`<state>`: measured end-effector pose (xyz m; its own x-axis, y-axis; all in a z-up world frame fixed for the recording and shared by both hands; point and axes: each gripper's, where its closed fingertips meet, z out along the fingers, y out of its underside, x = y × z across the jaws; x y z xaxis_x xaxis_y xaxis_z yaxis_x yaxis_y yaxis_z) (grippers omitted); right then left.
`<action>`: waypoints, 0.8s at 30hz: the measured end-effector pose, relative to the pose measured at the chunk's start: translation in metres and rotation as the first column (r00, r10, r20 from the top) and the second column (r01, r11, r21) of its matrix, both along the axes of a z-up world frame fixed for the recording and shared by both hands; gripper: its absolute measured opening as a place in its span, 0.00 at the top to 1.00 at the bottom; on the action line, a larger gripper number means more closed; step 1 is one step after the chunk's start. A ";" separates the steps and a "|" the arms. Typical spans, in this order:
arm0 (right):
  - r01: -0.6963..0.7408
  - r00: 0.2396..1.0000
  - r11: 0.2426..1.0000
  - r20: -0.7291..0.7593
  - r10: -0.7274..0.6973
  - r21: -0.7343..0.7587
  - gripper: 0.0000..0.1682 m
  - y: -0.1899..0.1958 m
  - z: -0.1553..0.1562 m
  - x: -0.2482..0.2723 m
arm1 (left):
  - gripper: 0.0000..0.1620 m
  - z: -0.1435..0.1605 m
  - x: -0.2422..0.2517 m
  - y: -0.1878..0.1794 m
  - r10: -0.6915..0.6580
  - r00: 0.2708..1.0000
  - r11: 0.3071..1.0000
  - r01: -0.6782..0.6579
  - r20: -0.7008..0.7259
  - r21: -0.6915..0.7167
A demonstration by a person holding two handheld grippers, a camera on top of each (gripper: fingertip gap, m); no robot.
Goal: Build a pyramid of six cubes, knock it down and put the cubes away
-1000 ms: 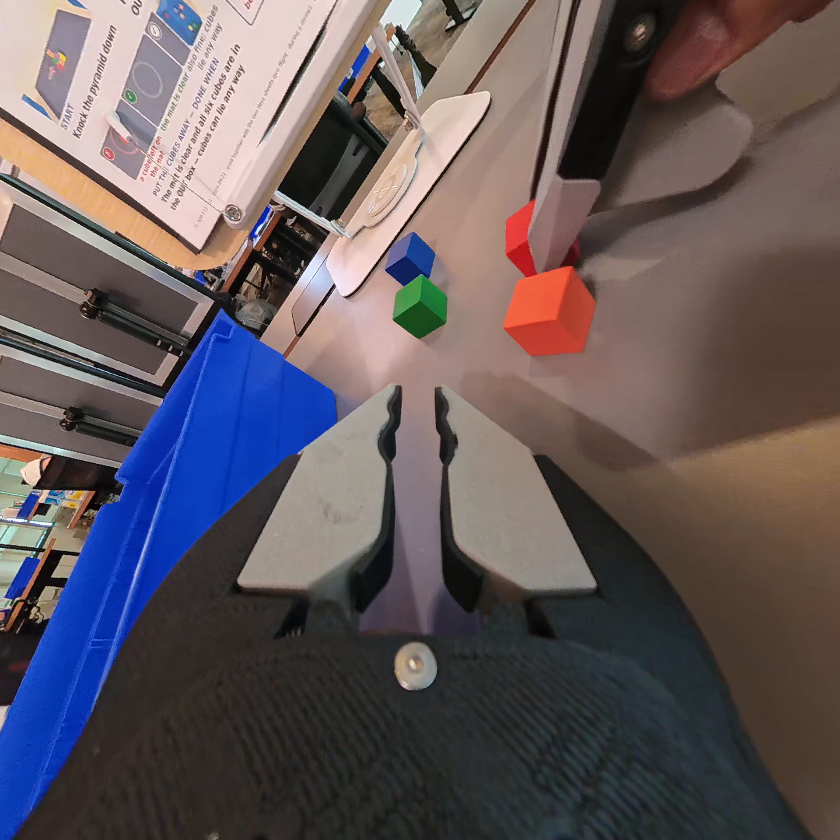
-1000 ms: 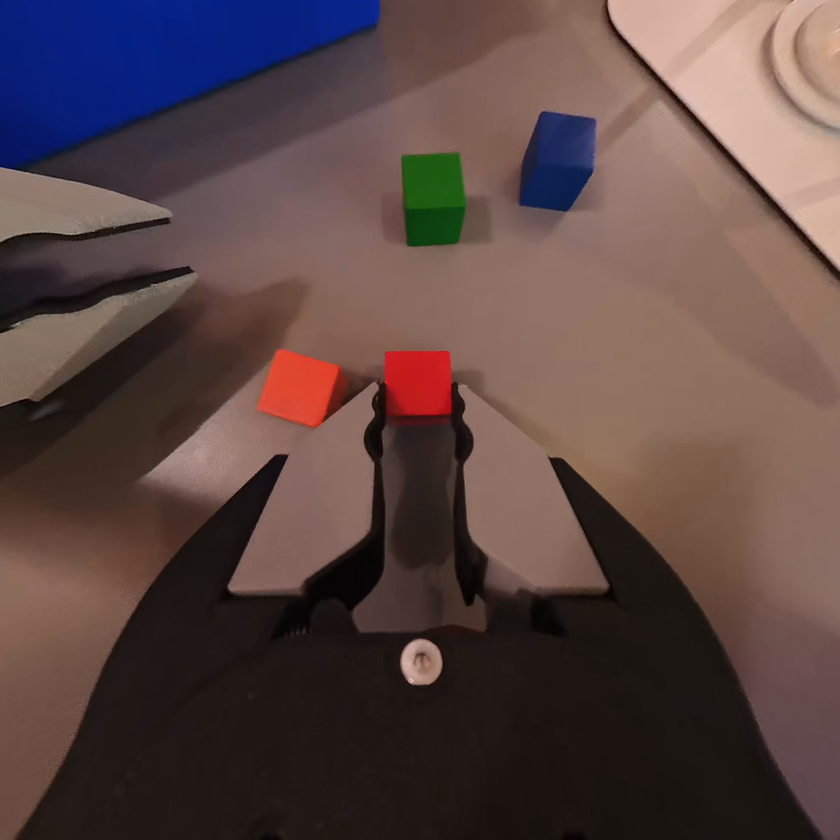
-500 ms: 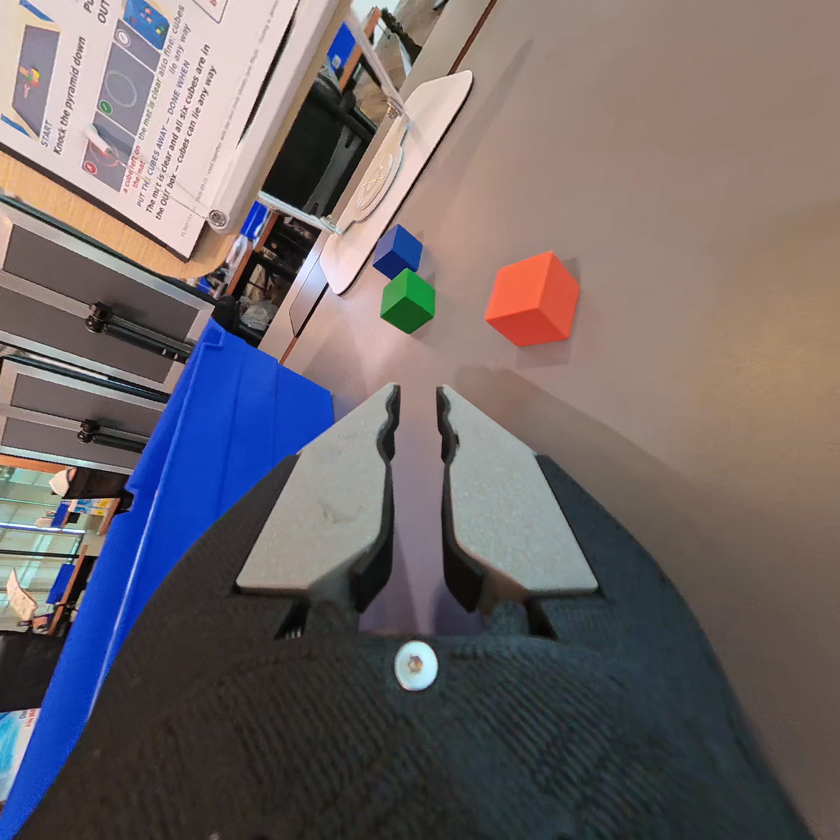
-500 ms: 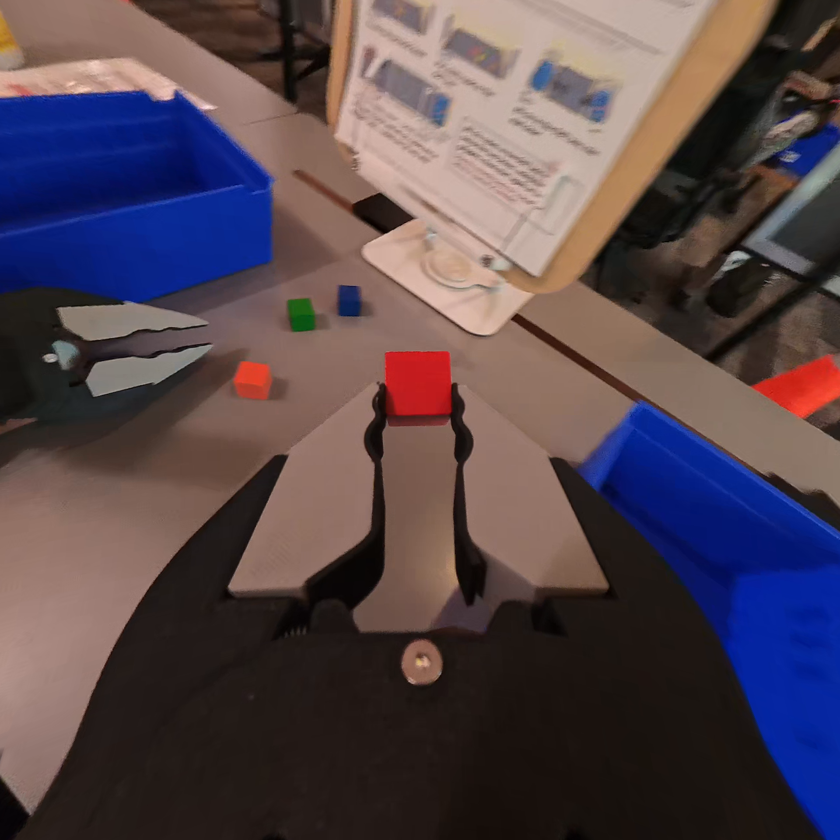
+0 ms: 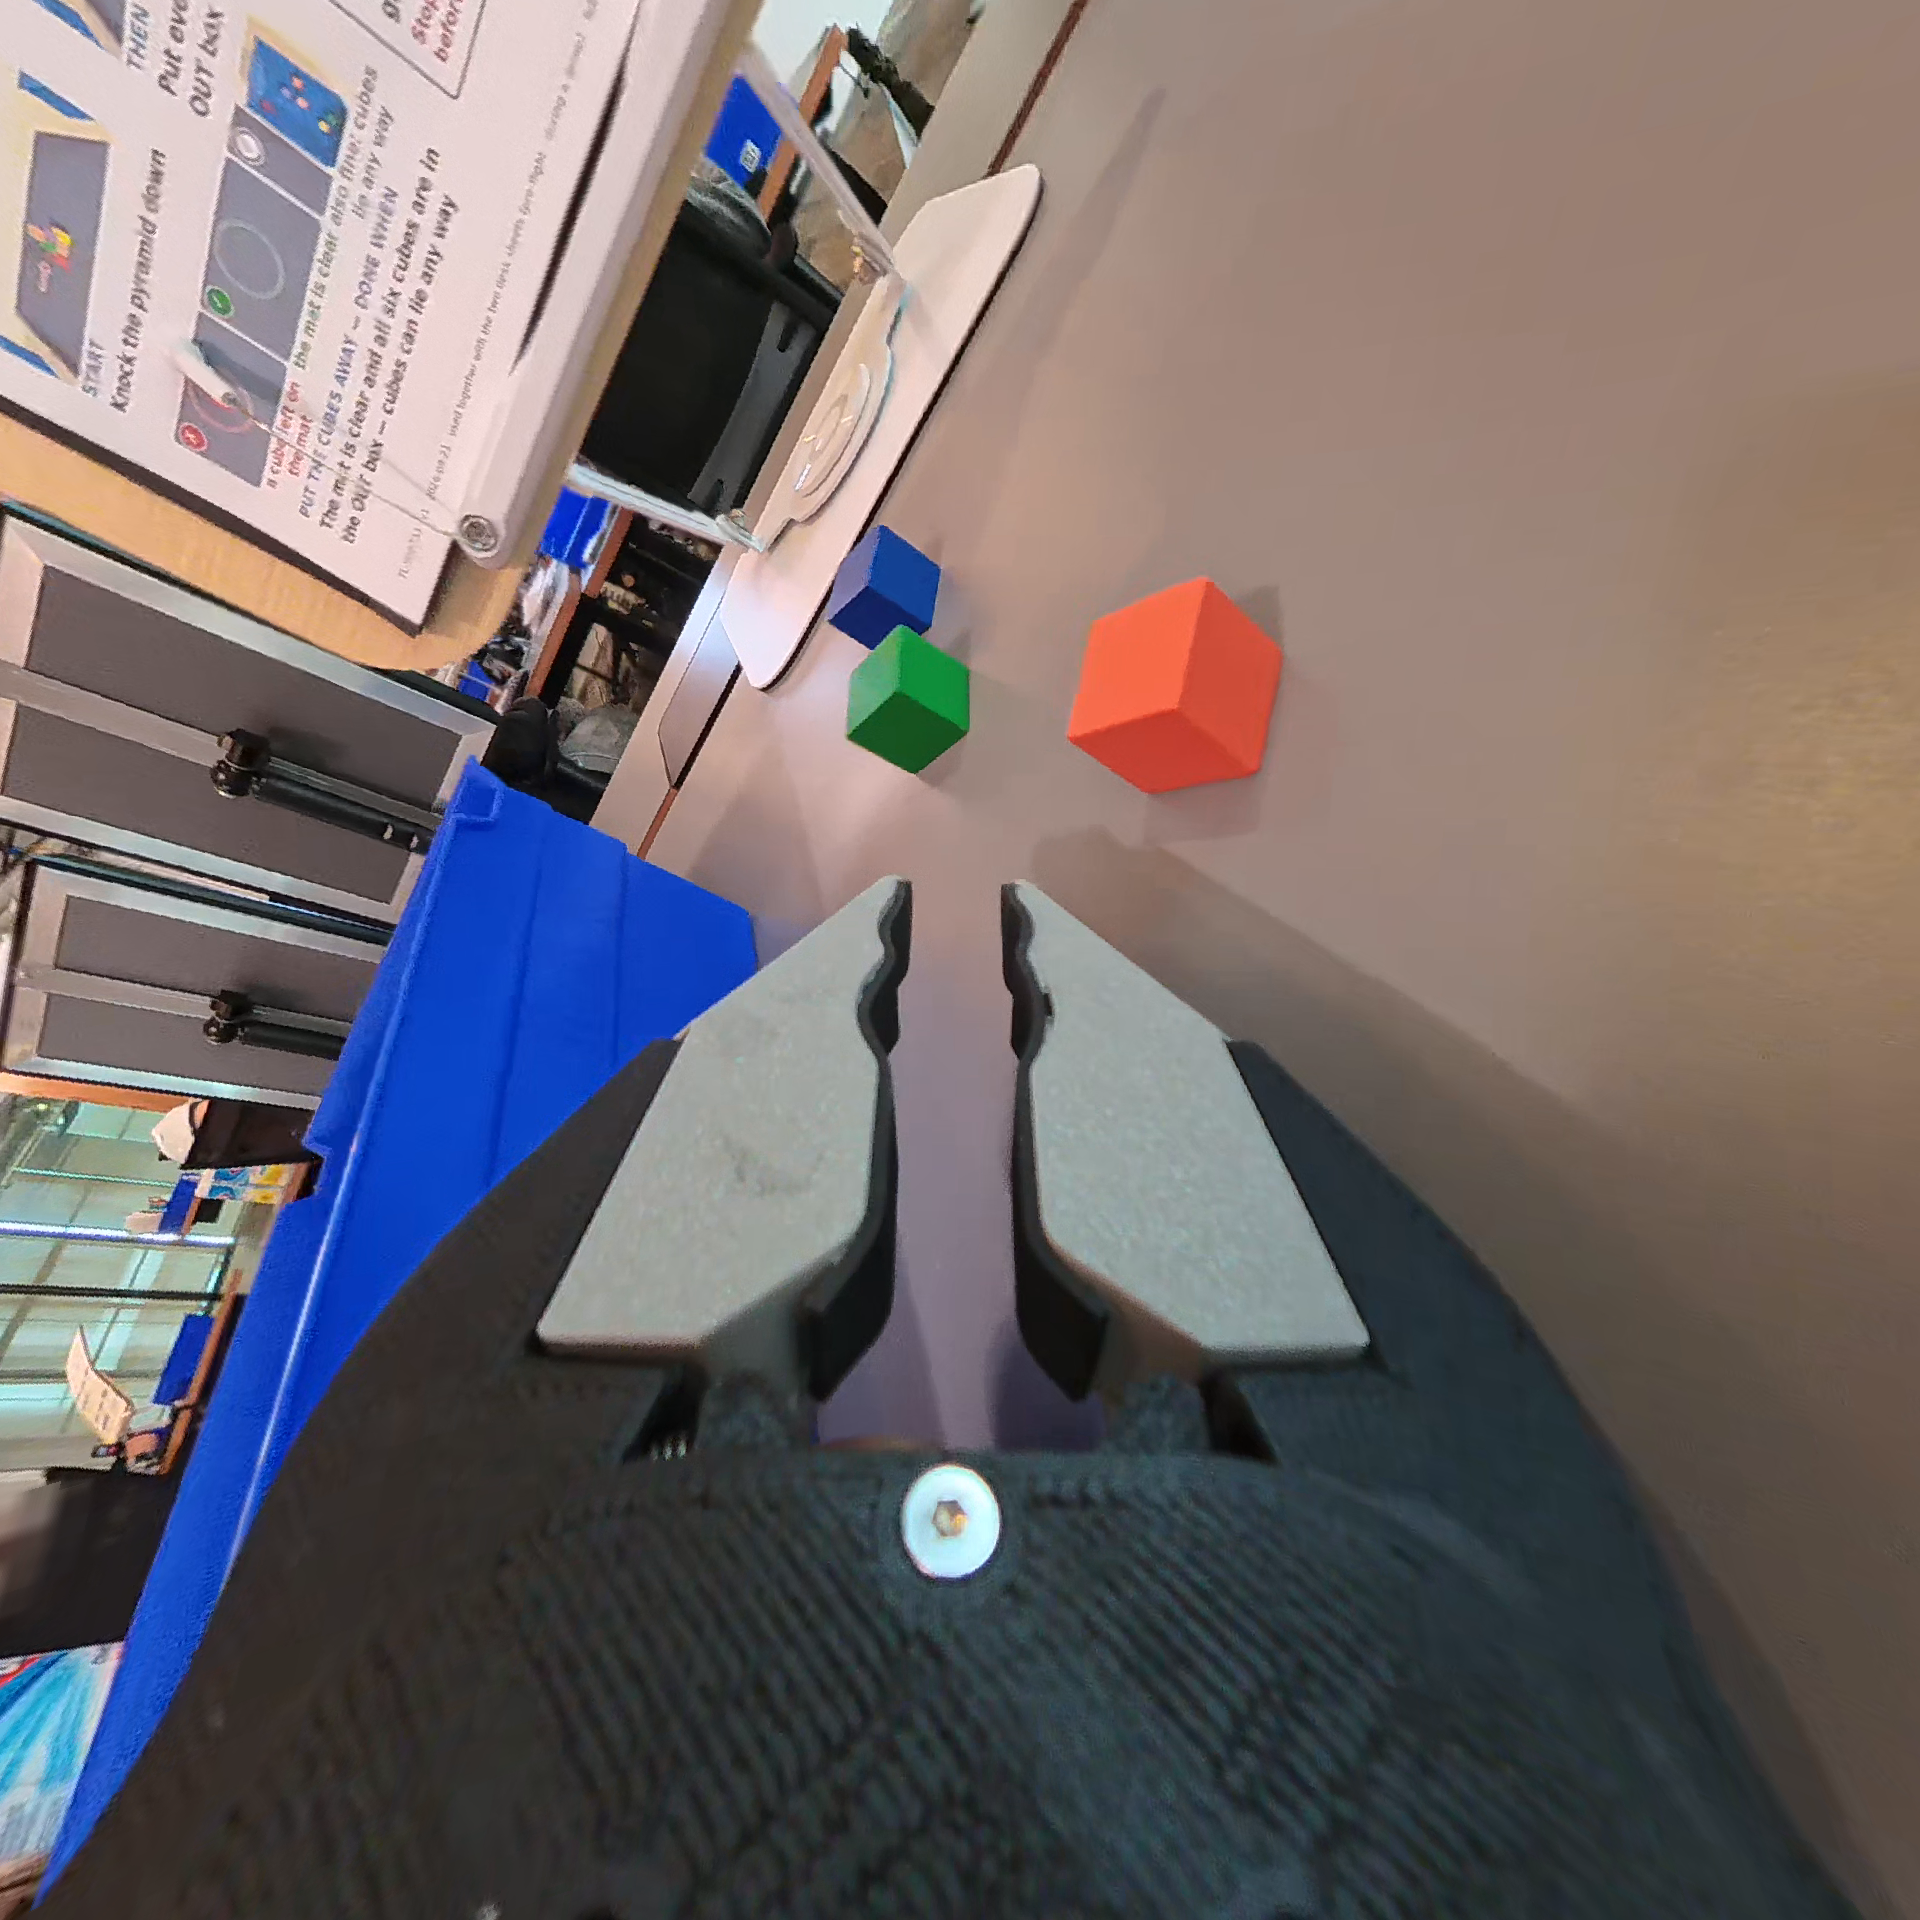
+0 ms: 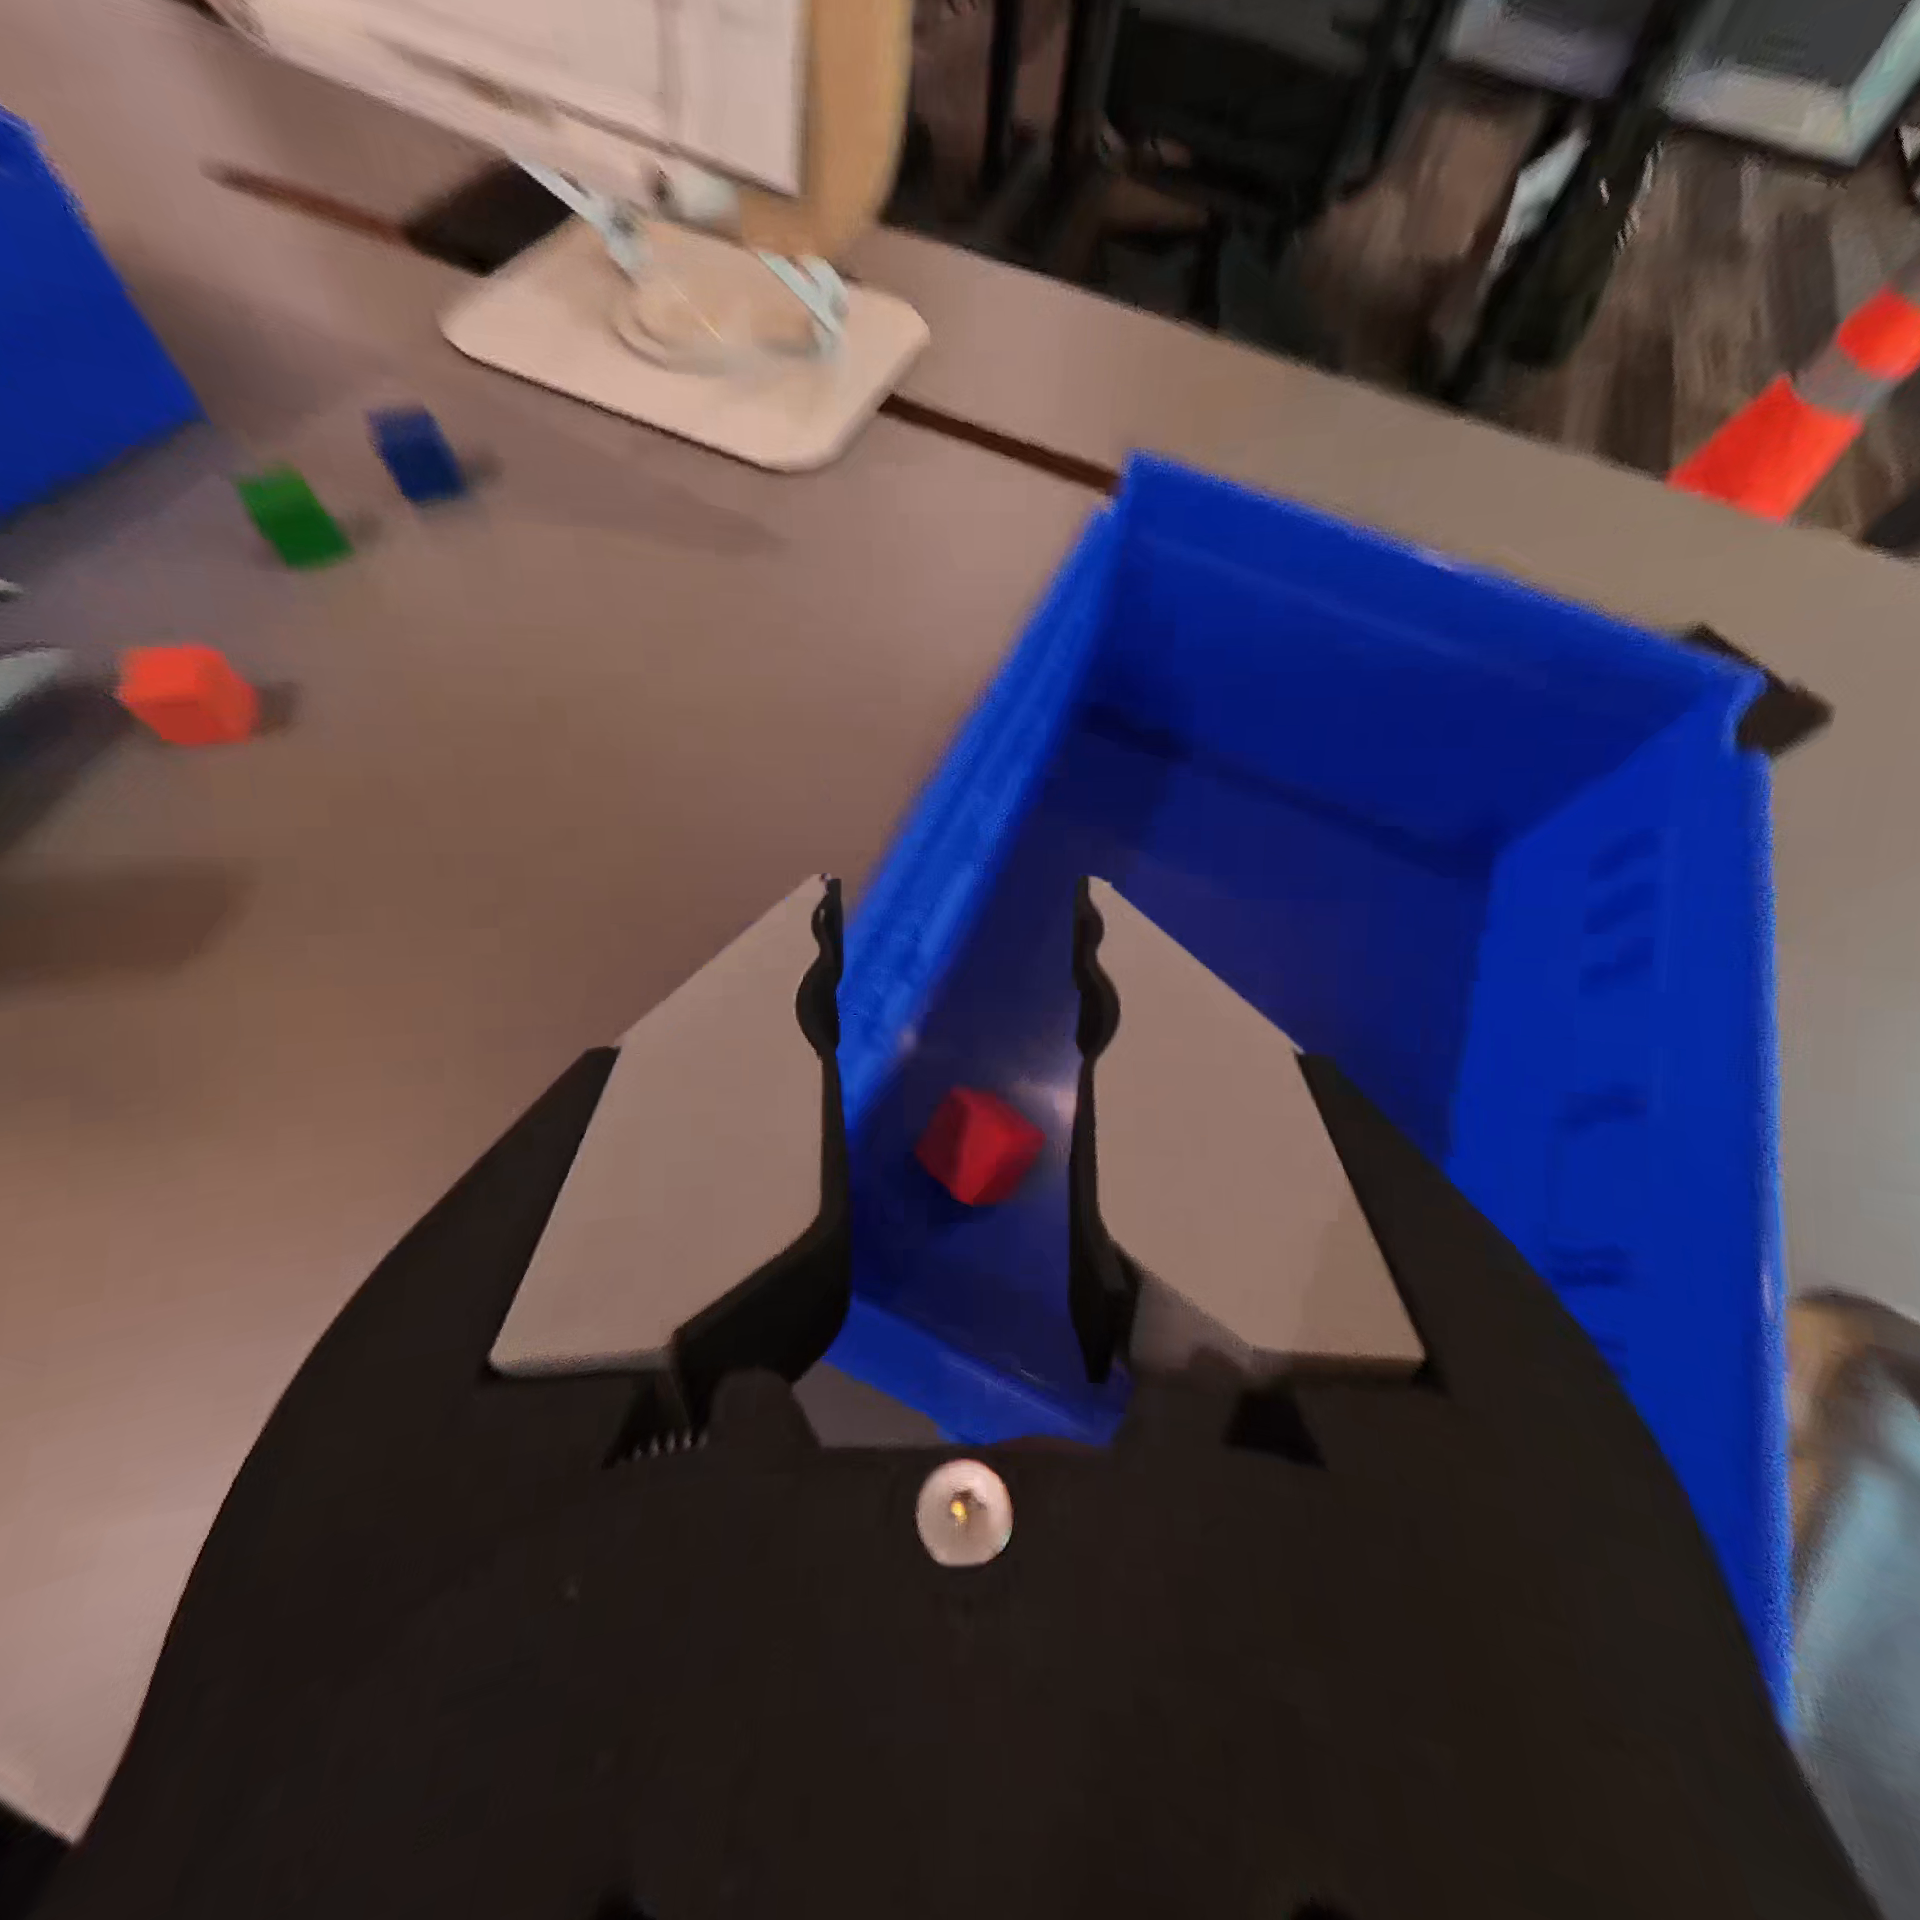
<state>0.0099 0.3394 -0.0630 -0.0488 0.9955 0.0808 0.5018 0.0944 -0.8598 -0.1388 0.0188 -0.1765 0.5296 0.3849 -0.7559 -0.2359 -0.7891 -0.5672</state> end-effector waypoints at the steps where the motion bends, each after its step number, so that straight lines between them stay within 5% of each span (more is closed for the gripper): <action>1: -0.046 0.999 0.999 -0.018 0.046 -0.007 0.75 -0.020 0.009 -0.004 | 0.91 0.002 0.000 -0.001 0.002 1.000 1.000 -0.002 0.003 0.020; 5: -0.265 0.964 0.960 -0.027 0.264 -0.084 0.70 -0.116 0.019 -0.026 | 0.91 0.011 -0.001 -0.004 0.007 1.000 0.996 -0.008 0.013 0.093; 10: -0.377 0.913 0.917 0.115 0.391 -0.129 0.63 -0.203 -0.043 -0.068 | 0.91 0.020 -0.001 -0.007 0.006 1.000 0.986 -0.010 0.025 0.165; 13: -0.377 0.900 0.918 0.182 0.395 -0.125 0.59 -0.229 -0.083 -0.093 | 0.92 0.027 0.000 -0.008 -0.007 0.999 0.974 -0.002 0.039 0.227; 21: -0.389 0.887 0.914 0.220 0.406 -0.117 0.53 -0.263 -0.117 -0.144 | 0.92 0.037 -0.003 -0.013 -0.022 0.997 0.945 -0.005 0.080 0.328; 24: -0.418 0.862 0.907 0.294 0.413 -0.049 0.59 -0.271 -0.143 -0.149 | 0.92 0.038 -0.003 -0.013 -0.028 0.996 0.941 -0.001 0.082 0.339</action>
<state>-0.1391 0.0688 -0.2062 -0.4813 0.8764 0.0142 0.6397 0.3623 -0.6779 -0.1417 0.0057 -0.1389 0.5930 0.6022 -0.5345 -0.1846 -0.5445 -0.8182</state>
